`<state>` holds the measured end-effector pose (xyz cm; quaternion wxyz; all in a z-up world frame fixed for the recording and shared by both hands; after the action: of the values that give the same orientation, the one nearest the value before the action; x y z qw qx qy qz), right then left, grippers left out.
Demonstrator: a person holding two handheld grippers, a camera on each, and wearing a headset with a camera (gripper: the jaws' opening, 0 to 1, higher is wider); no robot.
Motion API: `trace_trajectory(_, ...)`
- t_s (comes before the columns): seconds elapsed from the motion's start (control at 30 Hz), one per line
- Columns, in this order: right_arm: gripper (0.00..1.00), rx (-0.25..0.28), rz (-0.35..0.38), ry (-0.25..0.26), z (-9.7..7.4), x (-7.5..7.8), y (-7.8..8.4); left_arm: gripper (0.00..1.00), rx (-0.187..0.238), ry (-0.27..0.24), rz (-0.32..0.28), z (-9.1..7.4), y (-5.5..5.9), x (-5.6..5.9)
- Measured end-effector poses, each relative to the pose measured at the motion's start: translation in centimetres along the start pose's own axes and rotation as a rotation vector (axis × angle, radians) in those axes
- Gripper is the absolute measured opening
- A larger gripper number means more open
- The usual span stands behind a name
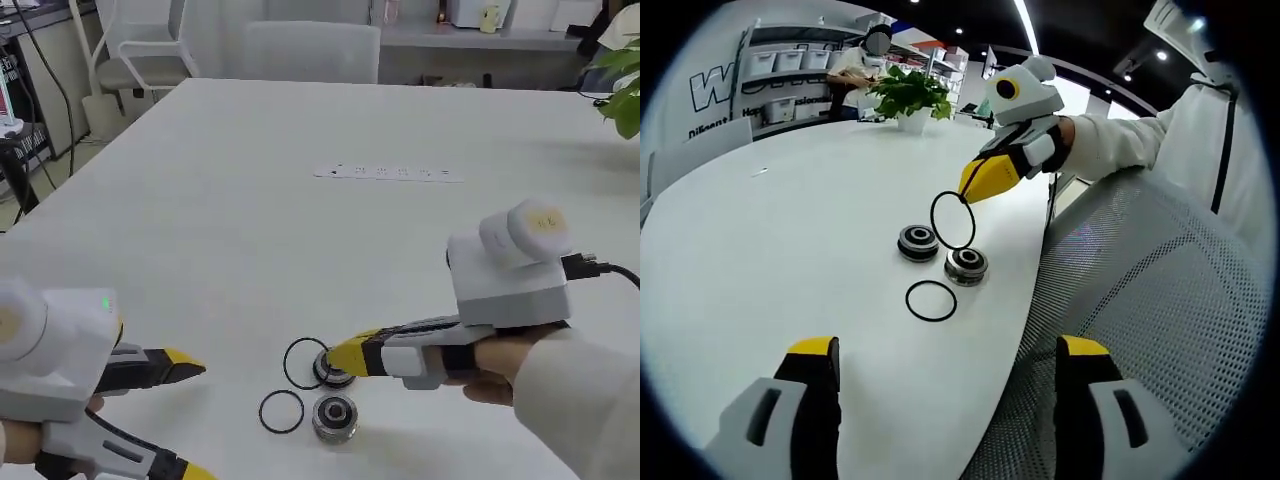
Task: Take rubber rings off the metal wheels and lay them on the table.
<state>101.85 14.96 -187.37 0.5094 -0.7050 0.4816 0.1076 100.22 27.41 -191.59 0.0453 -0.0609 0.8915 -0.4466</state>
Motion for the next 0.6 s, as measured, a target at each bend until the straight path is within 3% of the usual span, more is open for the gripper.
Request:
trace_trajectory(0.3, 0.00, -0.024, -0.059, -0.020, 1.2, -1.0, 0.8, 0.86, 0.013, -0.011, -0.013, 0.0, -0.1, -0.2)
trace_trajectory(0.6, 0.00, -0.100, -0.142, 0.022, 2.6, -0.7, 2.6, 0.86, 0.005, -0.005, -0.012, 0.1, 0.0, -0.1)
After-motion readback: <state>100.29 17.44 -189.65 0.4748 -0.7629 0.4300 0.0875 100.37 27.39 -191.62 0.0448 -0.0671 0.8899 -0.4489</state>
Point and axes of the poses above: the centre of the closed fingertips' face, and the gripper's own axes: z roughly forward along the fingers, x roughly to its right, y roughly out of its underside, the point moved 3 cm from there along -z, roughly backward along the fingers, and after that the axes turned 15 degrees about z, right-handed, at the moved point
